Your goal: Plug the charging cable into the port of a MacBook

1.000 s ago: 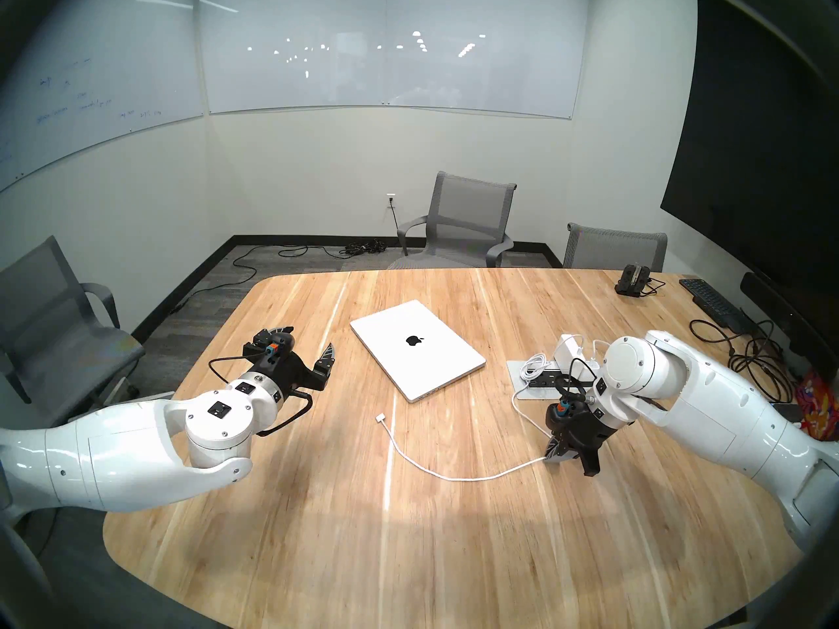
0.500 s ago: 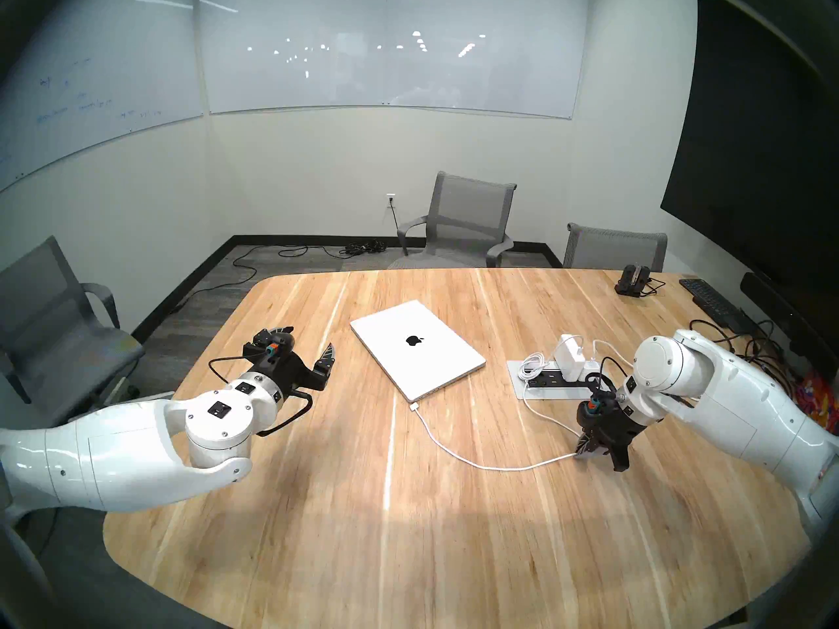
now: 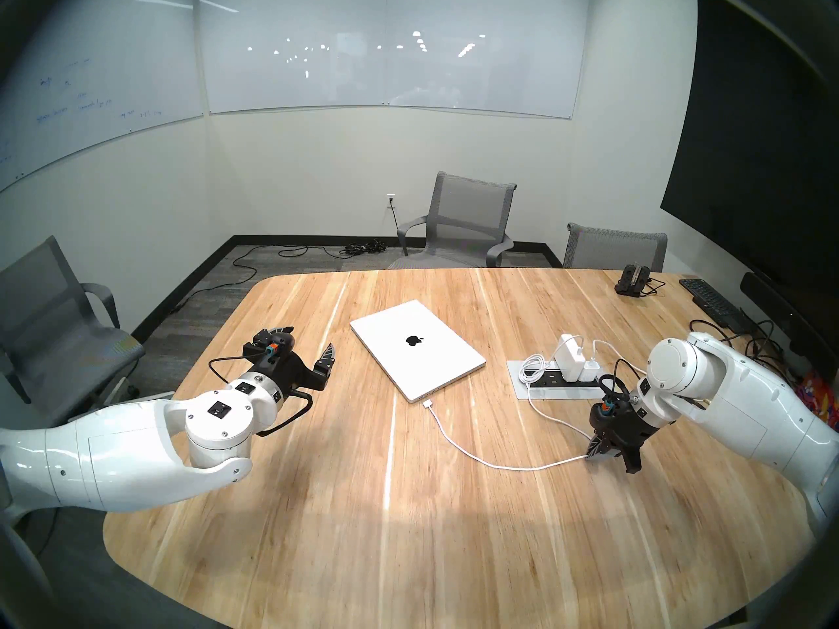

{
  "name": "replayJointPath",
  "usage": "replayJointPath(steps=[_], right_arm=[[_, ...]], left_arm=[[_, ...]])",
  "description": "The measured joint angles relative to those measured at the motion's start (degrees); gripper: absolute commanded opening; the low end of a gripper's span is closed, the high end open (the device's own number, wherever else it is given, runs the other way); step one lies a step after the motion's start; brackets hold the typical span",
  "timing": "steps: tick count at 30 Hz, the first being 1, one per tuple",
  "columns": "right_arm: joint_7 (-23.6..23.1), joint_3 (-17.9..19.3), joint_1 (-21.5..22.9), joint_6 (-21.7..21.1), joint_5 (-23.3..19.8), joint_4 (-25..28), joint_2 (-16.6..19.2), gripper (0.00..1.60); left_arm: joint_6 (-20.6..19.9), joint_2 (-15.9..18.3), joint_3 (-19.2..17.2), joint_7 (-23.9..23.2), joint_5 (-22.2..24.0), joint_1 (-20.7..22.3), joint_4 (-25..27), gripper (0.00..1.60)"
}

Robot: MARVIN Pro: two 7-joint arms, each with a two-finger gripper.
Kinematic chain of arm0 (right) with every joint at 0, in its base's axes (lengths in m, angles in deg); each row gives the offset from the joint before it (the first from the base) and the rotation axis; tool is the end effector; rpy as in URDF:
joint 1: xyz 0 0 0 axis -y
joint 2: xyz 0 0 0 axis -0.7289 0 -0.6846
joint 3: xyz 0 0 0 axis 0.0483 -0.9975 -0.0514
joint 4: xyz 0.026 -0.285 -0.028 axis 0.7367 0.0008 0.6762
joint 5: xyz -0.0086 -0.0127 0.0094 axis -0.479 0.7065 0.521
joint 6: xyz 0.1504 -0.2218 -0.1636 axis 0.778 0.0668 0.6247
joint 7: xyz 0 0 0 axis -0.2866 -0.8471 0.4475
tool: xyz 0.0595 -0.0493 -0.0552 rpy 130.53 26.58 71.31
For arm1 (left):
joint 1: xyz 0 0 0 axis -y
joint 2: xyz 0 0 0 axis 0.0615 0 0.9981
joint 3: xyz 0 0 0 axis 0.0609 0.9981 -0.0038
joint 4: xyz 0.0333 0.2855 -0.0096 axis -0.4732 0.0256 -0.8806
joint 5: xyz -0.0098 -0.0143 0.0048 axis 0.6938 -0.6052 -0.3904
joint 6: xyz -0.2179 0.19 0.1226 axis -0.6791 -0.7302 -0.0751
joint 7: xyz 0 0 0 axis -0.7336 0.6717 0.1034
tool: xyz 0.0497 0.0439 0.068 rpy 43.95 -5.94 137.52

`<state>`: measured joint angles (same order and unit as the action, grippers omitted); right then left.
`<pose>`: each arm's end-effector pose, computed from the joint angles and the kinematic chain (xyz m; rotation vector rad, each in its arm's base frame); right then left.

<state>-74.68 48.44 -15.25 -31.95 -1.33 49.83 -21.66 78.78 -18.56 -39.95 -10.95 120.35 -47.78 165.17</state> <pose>0.3810 -0.1511 -0.2692 -2.2159 -2.0282 -0.3459 0.3842 0.0558 -0.2461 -2.2699 0.5223 -1.9568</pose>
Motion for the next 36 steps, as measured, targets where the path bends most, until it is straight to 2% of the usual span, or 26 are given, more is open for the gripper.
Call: replayJointPath(steps=[15, 16, 17, 18, 36], right_arm=[[-0.26, 0.05, -0.94, 0.49, -1.18, 2.36, 0.53, 0.00], [-0.30, 0.05, -0.93, 0.49, -1.18, 2.39, 0.53, 0.24], [-0.53, 0.04, -0.87, 0.47, -1.18, 2.46, 0.53, 1.11], [-0.65, 0.04, -0.84, 0.45, -1.17, 2.49, 0.53, 1.60], [-2.44, 0.04, -0.41, -0.55, 0.39, 2.73, 0.53, 1.60]], left_arm=[[0.00, 0.00, 0.00, 0.00, 0.00, 0.01, 0.00, 1.60], [0.00, 0.00, 0.00, 0.00, 0.00, 0.01, 0.00, 1.60], [0.00, 0.00, 0.00, 0.00, 0.00, 0.01, 0.00, 1.60], [0.00, 0.00, 0.00, 0.00, 0.00, 0.01, 0.00, 1.60], [0.00, 0.00, 0.00, -0.01, 0.01, 0.01, 0.00, 1.60]])
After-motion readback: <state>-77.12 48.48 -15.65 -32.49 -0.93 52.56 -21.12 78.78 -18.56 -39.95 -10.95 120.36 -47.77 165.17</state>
